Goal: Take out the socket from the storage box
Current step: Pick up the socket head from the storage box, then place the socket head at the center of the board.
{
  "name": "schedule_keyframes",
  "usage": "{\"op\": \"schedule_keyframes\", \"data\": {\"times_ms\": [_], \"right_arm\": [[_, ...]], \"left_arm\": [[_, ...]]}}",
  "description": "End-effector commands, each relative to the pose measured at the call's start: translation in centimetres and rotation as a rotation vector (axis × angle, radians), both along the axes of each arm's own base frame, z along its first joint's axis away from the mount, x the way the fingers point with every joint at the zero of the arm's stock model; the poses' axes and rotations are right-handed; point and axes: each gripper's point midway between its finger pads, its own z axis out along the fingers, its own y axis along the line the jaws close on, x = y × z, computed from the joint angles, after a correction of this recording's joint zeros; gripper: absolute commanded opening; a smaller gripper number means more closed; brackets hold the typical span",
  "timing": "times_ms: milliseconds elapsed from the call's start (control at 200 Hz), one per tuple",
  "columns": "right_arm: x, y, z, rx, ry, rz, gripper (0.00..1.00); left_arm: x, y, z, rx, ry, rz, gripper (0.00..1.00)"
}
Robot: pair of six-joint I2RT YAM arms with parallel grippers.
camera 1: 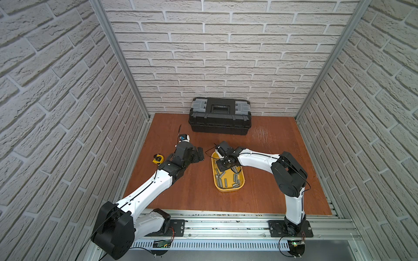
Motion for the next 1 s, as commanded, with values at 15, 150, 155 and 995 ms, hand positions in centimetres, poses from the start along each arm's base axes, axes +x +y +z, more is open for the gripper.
{"op": "schedule_keyframes", "data": {"times_ms": [15, 150, 155, 995], "right_arm": [[0.1, 0.7, 4.9, 0.081, -0.078, 0.006, 0.11], [0.2, 0.5, 7.6, 0.103, -0.121, 0.012, 0.11], [0.2, 0.5, 7.7, 0.104, -0.122, 0.013, 0.11], [0.9, -16.2, 13.6, 0.056, -0.227, -0.279, 0.09]], "left_arm": [[1.2, -1.1, 1.7, -0.031, -0.060, -0.006, 0.98], [1.5, -2.1, 1.5, -0.017, -0.049, -0.031, 0.98], [1.6, -2.1, 1.5, -0.015, -0.048, -0.032, 0.98], [1.0, -3.4, 0.6, 0.020, -0.015, -0.069, 0.98]]}}
